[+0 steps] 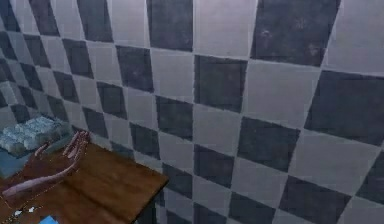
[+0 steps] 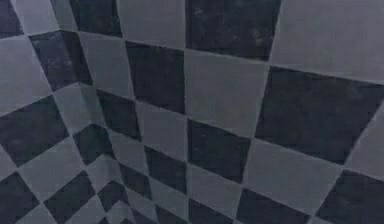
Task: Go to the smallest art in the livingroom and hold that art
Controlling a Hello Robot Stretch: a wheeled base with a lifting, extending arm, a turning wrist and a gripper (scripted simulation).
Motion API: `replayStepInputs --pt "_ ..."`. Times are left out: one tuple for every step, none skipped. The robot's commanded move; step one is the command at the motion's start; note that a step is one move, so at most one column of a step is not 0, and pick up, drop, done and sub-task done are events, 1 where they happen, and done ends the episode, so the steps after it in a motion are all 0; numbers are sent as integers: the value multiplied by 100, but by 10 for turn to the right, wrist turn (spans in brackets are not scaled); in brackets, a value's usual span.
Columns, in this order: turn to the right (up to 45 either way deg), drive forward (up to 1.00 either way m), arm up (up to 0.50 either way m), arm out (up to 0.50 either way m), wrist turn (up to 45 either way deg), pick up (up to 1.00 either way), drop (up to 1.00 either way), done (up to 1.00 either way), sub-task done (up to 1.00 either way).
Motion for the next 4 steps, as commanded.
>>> replayStepInputs --pt "-120 0 0 0 0 0 0 0 0" --pt "0 10 0 0 0 0 0 0 0" --pt "-450 0 0 0 0 0 0 0 0" --pt "-450 0 0 0 0 0 0 0 0"
